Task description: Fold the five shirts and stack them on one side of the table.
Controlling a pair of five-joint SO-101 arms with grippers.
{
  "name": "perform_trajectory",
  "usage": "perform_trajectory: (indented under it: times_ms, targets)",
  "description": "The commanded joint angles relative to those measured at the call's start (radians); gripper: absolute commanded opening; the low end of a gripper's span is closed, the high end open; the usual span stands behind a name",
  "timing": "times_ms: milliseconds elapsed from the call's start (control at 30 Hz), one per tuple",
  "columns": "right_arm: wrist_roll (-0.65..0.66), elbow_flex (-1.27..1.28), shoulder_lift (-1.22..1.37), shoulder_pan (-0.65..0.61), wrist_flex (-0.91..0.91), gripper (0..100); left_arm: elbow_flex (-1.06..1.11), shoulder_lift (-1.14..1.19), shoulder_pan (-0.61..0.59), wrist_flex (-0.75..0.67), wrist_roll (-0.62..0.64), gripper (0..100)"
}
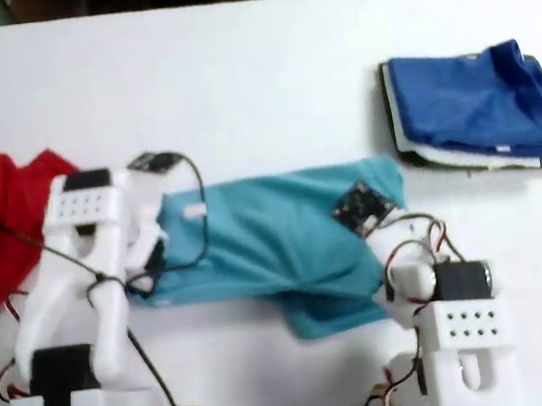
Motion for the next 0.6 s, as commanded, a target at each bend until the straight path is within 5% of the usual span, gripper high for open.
perform_trajectory:
  times_ms: [0, 233, 433, 567]
  targets:
    - [0.009, -0.005, 0.015, 0.010, 0.005, 4.0, -0.028, -0.037, 0.002, 0.003, -0.012, 3]
    - [0.005, -0.055, 0.005, 0.010, 0.008, 22.3, -0.139, -0.043, 0.000, 0.072, -0.008, 15]
    - [-0.026, -0.310, 0.005, 0.015, 0.108, 19.4, -0.392, -0.044, 0.000, 0.212, -0.011, 19]
    - [-0.239, -0.425, 0.025, 0.010, -0.007, 9.4, -0.549, -0.032, -0.018, 0.207, -0.005, 10]
